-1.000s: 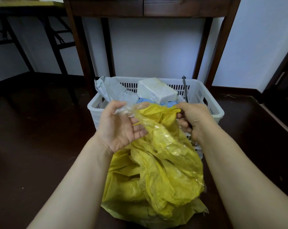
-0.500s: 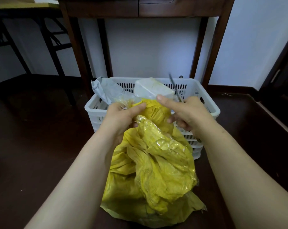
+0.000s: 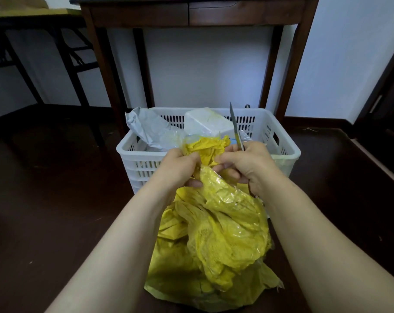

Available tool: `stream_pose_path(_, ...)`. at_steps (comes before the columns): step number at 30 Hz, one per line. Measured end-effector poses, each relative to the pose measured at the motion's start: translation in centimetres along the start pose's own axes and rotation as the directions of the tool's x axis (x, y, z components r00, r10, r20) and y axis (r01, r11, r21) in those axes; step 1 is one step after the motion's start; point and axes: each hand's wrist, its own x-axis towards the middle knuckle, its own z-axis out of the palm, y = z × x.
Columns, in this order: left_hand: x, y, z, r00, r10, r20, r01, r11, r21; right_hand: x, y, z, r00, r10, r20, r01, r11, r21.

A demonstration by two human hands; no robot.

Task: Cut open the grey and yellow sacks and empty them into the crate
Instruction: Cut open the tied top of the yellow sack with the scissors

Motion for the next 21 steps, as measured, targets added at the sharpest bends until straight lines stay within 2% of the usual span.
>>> stream_pose_path(3,0.2,0.0,-0.6,0.999,-0.005,-0.053,0.0,0.995,-0.102,-0.4,-1.0,-0.6,0.999,-0.025,0.04,0.03,0.991,-0.132)
stream_pose_path(7,0.4,0.2,-1.8,0.993,-0.021,-0.119,-0.015,0.957,-0.29,-1.1,-3.5,-1.9,0.995,0.005,0.098,0.004,0.995,-0.097)
stream_pose_path(11,0.6,0.9,-2.0,0.986,-0.02,-0.165,-0.058,0.889,-0.454,-1.7,-4.3,-0.6,0.989,-0.068,0.128,0.093,0.974,-0.208)
stream_pose_path(15,0.8,0.9,-2.3,0.992,-0.067,-0.11,0.008,0.883,-0.468,-1.4,-3.5,0.8,0.983,-0.183,0.023,0.183,0.96,-0.212)
stream_pose_path(19,0.7,0.8,-2.4,0.984,-0.105,-0.144,0.033,0.9,-0.435,-0.4,-2.2,1.2,0.955,-0.283,-0.085,0.23,0.893,-0.388)
stream_pose_path(21,0.5,0.9,-2.6,0.991,-0.109,-0.082,0.056,0.874,-0.482,-0.2,-1.5,1.1,0.957,-0.269,-0.111,0.199,0.882,-0.428)
